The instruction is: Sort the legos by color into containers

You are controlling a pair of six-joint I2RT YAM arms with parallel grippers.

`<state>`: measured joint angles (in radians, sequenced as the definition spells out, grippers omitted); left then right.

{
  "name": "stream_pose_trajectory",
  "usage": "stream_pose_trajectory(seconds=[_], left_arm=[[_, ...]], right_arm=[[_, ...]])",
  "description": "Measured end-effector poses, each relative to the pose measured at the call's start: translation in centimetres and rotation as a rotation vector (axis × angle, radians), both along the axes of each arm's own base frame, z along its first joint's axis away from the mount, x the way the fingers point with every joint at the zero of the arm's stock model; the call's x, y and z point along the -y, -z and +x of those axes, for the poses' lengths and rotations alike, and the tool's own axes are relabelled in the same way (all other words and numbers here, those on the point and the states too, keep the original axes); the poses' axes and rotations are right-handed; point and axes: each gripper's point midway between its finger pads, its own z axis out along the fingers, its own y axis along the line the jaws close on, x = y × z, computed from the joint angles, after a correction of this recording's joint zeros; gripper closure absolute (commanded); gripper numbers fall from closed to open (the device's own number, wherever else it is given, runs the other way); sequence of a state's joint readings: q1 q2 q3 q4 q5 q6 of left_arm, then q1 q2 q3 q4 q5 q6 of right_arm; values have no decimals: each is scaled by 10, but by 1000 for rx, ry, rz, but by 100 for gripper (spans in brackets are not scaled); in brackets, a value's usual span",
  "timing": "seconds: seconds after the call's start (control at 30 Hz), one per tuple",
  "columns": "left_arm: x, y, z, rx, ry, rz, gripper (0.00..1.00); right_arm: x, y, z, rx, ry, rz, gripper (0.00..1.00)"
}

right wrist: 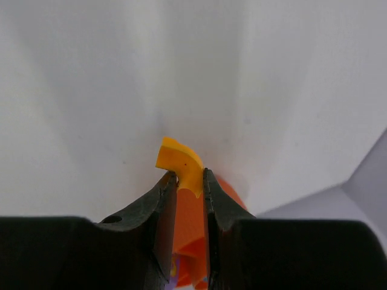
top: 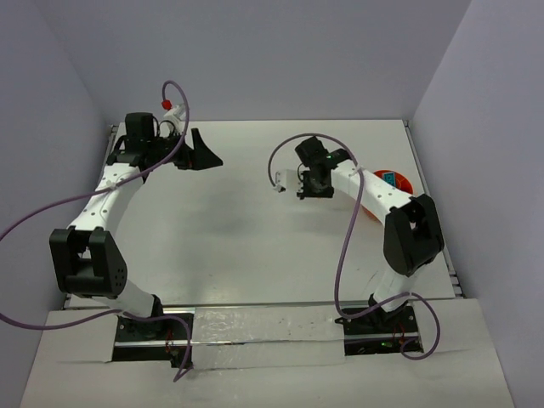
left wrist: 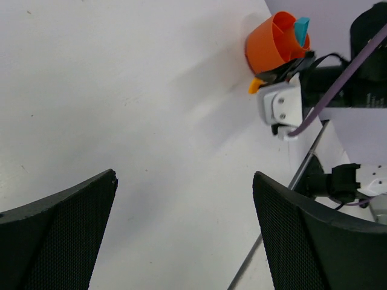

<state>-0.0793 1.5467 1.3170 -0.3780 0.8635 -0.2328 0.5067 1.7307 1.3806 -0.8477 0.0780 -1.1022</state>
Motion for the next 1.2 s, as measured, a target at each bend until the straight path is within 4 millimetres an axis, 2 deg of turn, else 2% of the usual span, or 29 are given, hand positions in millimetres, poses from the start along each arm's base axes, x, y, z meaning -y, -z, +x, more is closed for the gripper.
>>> stream_pose_trajectory(seconds=[0.2,0.33,0.43,0.63,0.9,1.2], left_arm=[[23,2,-4,35,32,65,1],[24,2,0,40,21,77,1],[24,4,3,36,17,81,1],[22,8,4,27,12,92,1],[21,9,4,30,11,103,1],[21,10,4,27,13,106,1]], right_arm=[[76,-19,13,52,198,-164,94],[122,-37,22,115,314,-284,94],[143,-46,23,145,361,-361,94],[159,-53,23,168,392,-455,93],[167,-36,26,124,393,-528,91],[170,-35,28,123,394,-563,87]])
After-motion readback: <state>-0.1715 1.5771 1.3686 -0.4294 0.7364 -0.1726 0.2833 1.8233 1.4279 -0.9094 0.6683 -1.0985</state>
